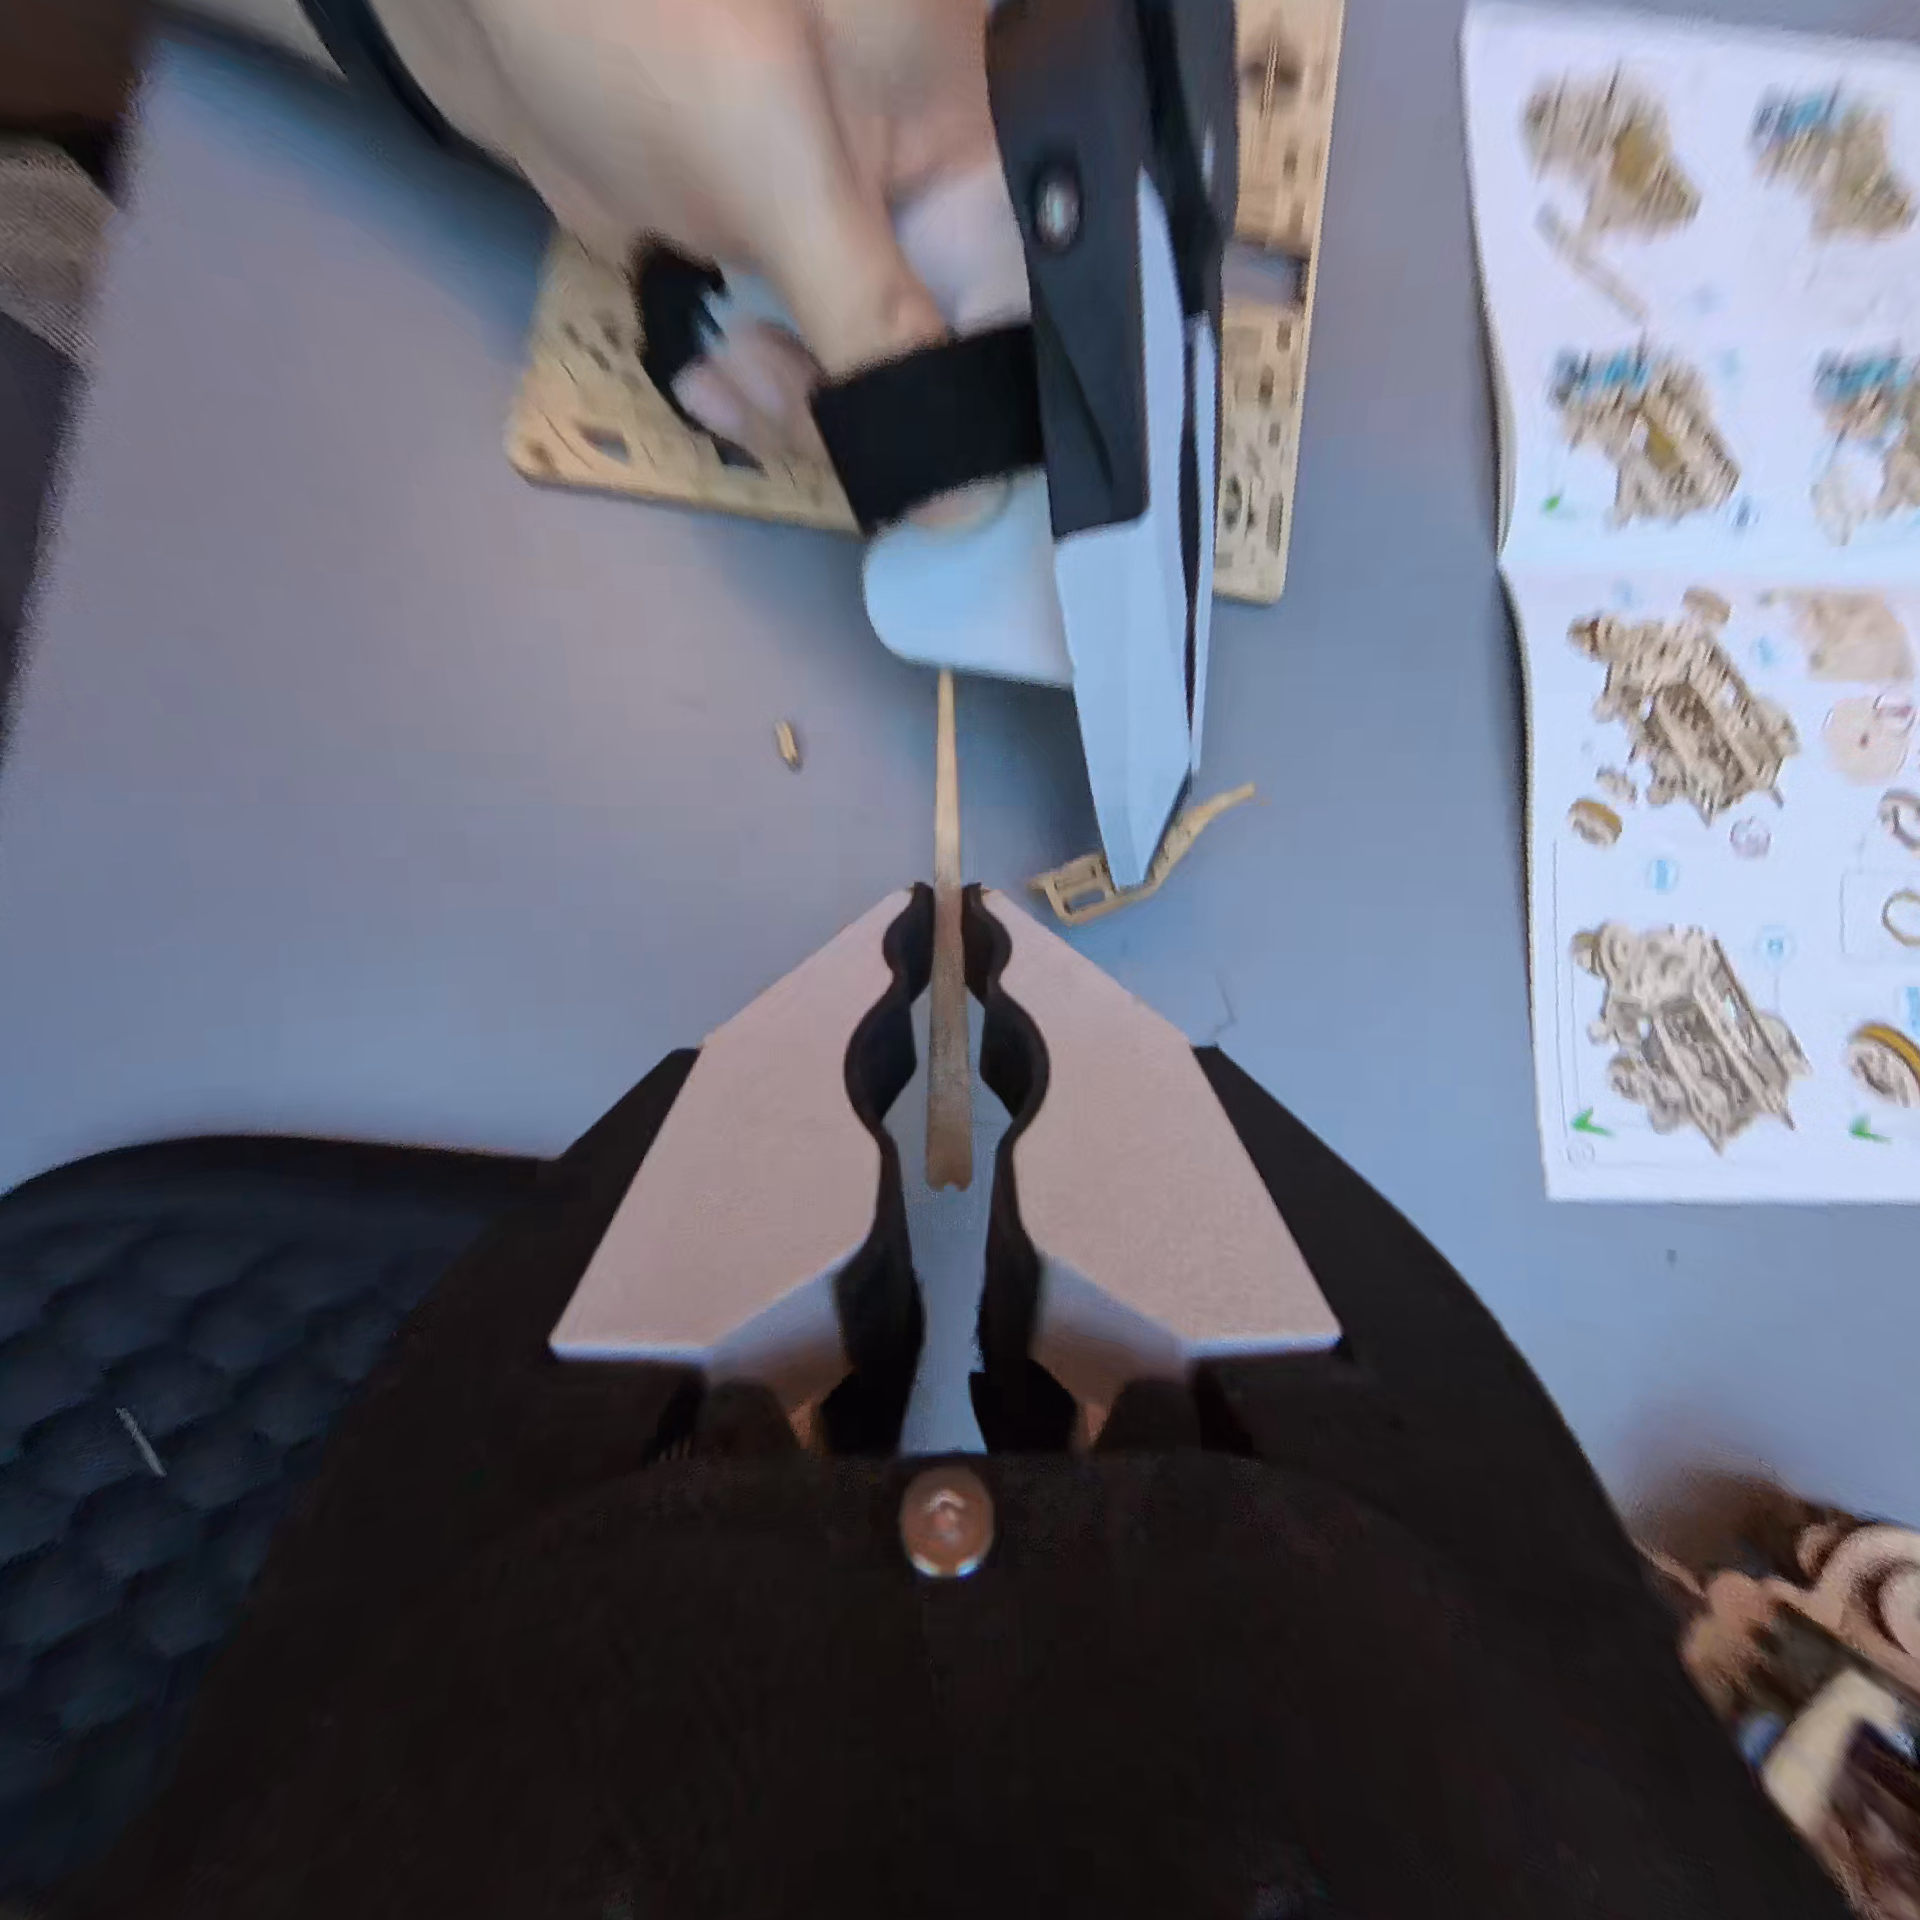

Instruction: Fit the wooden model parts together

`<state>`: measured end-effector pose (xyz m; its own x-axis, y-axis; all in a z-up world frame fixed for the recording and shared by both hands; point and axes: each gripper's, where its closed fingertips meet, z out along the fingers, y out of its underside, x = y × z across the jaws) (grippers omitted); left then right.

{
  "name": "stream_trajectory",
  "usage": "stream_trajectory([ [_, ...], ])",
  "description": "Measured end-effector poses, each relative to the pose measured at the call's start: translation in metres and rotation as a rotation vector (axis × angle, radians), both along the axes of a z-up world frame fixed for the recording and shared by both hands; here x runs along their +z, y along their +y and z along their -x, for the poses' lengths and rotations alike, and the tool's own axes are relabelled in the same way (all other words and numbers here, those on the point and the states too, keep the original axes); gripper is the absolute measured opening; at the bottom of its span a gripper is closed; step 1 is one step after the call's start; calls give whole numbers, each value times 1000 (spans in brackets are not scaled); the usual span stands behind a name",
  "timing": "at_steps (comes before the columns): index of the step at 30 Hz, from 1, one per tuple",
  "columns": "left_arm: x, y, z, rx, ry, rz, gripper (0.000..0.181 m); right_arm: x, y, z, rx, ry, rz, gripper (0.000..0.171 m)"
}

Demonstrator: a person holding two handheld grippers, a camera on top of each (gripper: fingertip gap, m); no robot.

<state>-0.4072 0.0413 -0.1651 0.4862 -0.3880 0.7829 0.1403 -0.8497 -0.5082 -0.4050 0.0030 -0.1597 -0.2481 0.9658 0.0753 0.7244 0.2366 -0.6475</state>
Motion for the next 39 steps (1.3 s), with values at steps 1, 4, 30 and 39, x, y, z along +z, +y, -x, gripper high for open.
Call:
stream_trajectory([
  [1, 3, 0, 0, -4, -25, 3, 0, 17, -6, 4, 19, 128, 71, 3],
  [4, 20, -4, -1, -39, -183, 21, 0, 68, -9, 7, 31, 526, 295, 0],
  [30, 66, -16, -2, -113, -267, -244, 0, 51, 15, 10, -328, 455, 779, 13],
  [39, 70, -16, -4, -119, -290, -270, 21, 75, 32, 6, -368, 644, 946, 0],
])
